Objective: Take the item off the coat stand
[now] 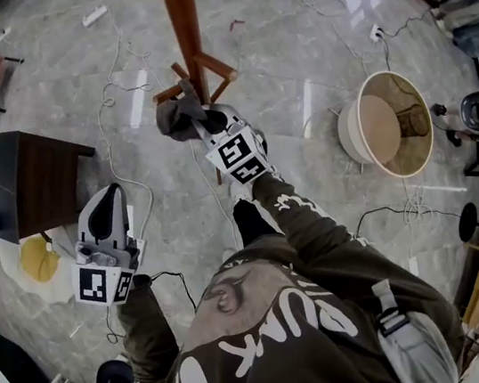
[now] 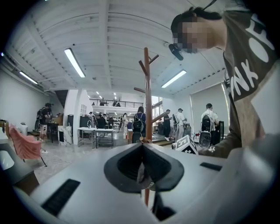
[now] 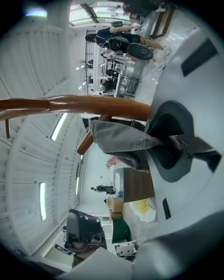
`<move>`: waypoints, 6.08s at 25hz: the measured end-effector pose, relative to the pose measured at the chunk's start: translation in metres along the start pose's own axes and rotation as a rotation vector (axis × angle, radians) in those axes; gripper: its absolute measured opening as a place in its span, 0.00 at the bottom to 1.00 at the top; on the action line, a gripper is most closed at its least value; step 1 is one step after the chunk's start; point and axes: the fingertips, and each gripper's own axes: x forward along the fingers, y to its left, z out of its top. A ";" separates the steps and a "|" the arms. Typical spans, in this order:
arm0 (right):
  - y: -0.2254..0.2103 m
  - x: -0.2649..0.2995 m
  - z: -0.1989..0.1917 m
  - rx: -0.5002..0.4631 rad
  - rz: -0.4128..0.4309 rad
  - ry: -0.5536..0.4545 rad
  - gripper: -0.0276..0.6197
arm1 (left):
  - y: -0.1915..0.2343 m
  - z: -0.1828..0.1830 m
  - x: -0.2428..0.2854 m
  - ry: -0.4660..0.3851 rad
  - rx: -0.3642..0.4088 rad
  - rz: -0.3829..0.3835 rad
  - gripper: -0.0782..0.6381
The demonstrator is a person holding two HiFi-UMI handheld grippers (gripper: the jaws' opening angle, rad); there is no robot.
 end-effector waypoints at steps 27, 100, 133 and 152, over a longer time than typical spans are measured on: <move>0.096 -0.063 0.067 -0.177 0.140 -0.145 0.08 | -0.030 0.020 -0.061 -0.050 0.044 0.023 0.11; 0.418 -0.709 -0.074 -0.123 -0.122 -0.192 0.08 | -0.510 0.048 -0.524 -0.127 0.133 -0.112 0.11; 0.587 -0.727 -0.052 -0.160 -0.196 -0.137 0.08 | -0.471 0.036 -0.670 -0.216 0.090 -0.184 0.11; 0.559 -0.754 -0.058 -0.169 -0.202 -0.176 0.08 | -0.515 0.049 -0.655 -0.215 0.130 -0.184 0.11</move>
